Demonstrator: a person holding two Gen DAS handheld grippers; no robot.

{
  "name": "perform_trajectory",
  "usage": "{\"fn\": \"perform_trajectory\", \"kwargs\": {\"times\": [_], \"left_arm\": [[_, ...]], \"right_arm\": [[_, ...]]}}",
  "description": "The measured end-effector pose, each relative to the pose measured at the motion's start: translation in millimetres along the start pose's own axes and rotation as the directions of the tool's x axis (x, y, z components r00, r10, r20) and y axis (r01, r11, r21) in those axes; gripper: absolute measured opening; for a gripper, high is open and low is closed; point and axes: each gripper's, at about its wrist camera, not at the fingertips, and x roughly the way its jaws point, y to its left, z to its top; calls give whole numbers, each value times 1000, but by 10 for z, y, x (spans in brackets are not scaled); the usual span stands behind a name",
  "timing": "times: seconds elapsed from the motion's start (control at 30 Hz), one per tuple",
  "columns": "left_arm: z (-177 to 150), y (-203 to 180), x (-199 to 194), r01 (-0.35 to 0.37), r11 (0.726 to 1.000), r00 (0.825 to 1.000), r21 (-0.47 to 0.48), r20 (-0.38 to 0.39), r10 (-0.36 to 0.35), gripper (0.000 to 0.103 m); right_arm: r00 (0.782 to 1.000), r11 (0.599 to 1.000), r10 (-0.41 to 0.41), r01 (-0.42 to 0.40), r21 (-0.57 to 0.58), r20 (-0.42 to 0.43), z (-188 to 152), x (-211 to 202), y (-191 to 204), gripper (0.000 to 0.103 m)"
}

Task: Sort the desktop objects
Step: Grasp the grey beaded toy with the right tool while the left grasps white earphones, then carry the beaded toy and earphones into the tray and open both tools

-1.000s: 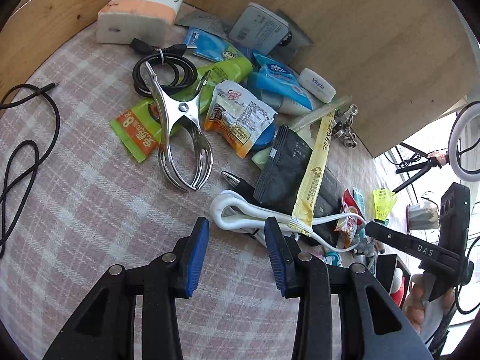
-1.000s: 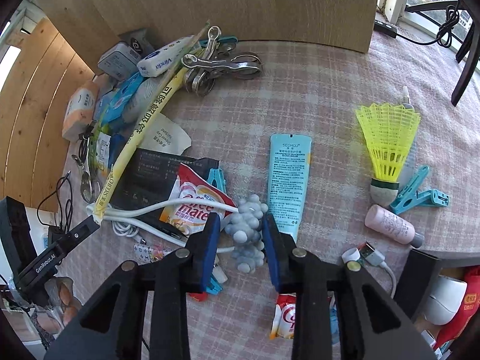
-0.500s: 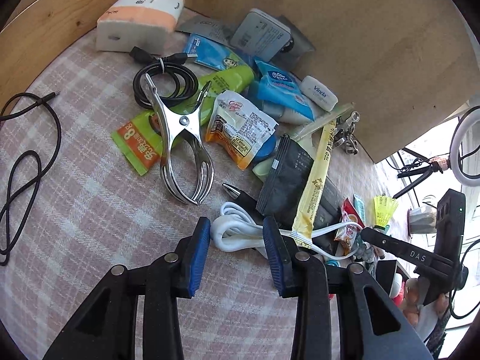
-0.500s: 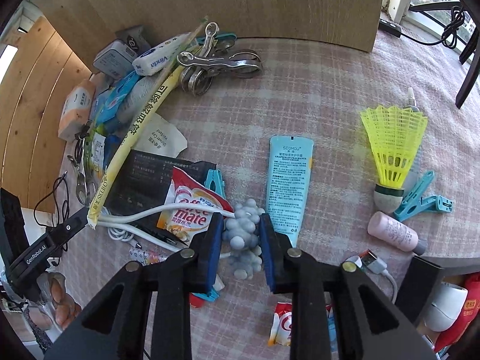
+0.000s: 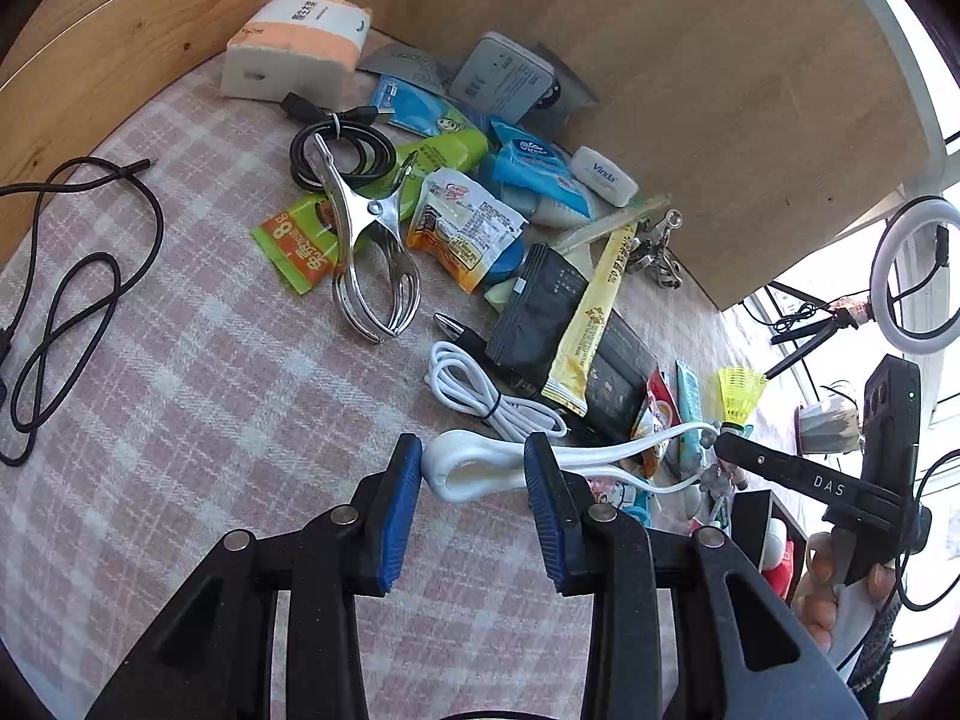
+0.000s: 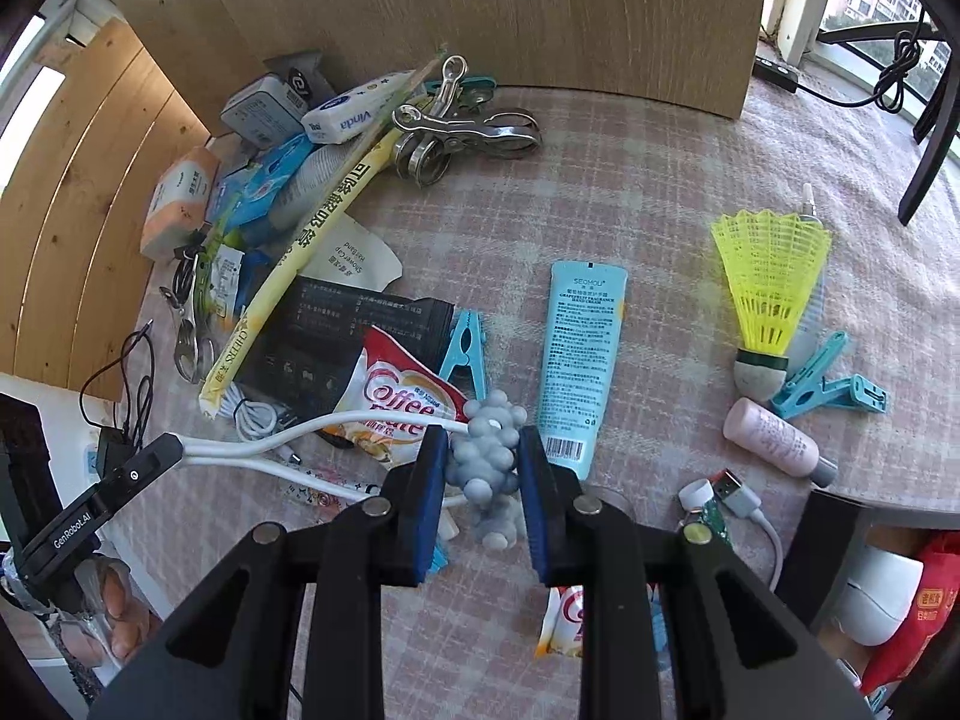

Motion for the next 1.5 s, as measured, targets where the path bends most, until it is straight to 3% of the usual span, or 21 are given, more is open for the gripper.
{"fn": "perform_trajectory", "kwargs": {"times": [0.37, 0.73, 0.93, 1.2, 1.4, 1.5], "left_arm": [[-147, -431, -38, 54, 995, 998, 86, -20, -52, 34], [-493, -1420, 166, 142, 955, 987, 262, -106, -118, 34], [-850, -2094, 334, 214, 902, 969, 375, -198, -148, 34], [-1267, -2993, 591, 286, 816, 948, 502, -273, -165, 33], [-1657, -3743, 812, 328, 742, 934, 584, -320, -161, 32], [-1881, -4108, 864, 340, 692, 931, 636, -330, -154, 32]], "right_arm": [[998, 999, -16, 13, 52, 60, -250, -438, -329, 23], [987, 975, -98, 69, 213, 126, -749, -1108, -1217, 23], [973, 932, -171, 109, 346, 155, -1297, -1517, -1816, 23], [955, 843, -237, 111, 526, 178, -2223, -1903, -2460, 24], [942, 763, -285, 113, 636, 175, -2917, -2118, -2823, 24], [934, 730, -315, 126, 672, 167, -3186, -2228, -2950, 25]]}}
